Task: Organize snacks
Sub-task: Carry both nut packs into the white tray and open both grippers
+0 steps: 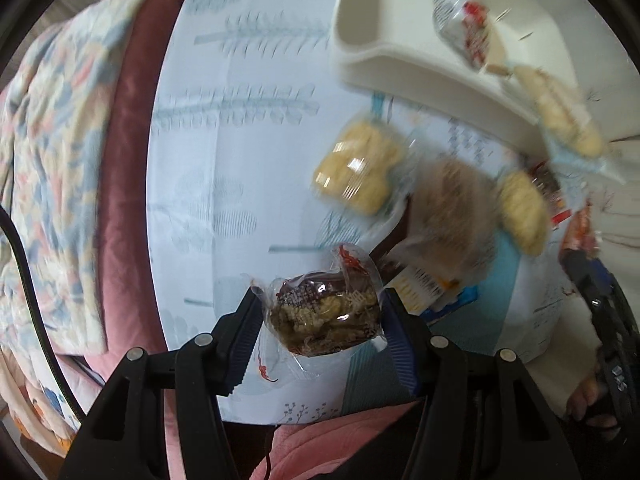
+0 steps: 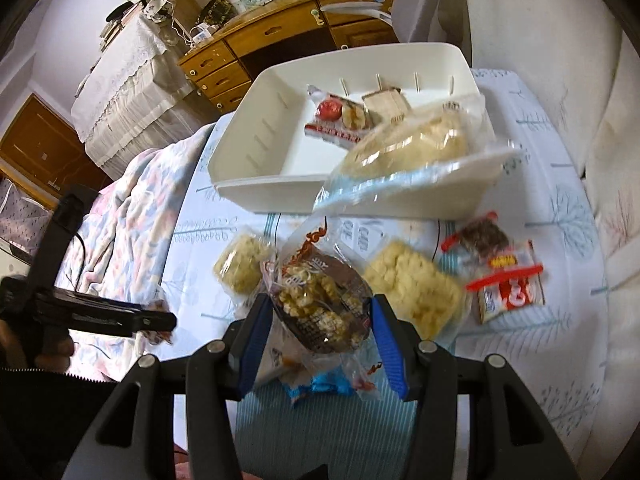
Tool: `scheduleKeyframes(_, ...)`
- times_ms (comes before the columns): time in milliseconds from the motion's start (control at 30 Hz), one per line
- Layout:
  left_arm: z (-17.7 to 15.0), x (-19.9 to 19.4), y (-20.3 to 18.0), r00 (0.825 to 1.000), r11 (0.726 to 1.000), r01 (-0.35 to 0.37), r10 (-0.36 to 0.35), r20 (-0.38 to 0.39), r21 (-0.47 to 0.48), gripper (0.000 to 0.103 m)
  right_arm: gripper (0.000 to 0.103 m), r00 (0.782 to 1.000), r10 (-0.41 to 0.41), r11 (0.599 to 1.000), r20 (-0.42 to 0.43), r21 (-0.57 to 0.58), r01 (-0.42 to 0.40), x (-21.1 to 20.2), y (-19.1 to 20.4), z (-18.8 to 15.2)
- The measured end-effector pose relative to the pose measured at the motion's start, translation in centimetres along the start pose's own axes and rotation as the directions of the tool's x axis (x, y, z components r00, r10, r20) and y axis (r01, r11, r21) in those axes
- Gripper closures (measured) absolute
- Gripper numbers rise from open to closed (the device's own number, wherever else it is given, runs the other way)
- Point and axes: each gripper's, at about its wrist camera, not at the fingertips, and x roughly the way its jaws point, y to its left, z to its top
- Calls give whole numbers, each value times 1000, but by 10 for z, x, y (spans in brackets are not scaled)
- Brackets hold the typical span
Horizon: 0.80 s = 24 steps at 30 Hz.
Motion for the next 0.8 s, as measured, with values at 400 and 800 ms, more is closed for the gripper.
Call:
scheduleKeyframes(400,71,-54,-35,990,997,8,-20,141,80,45,52,999,8,997,42,-82,-5,11,-8,50)
scheduleKeyframes(800,129,-59,-64,971,994,41,-63,232,98,45,52,998,28,991,63,-134,-19,46,-10,89)
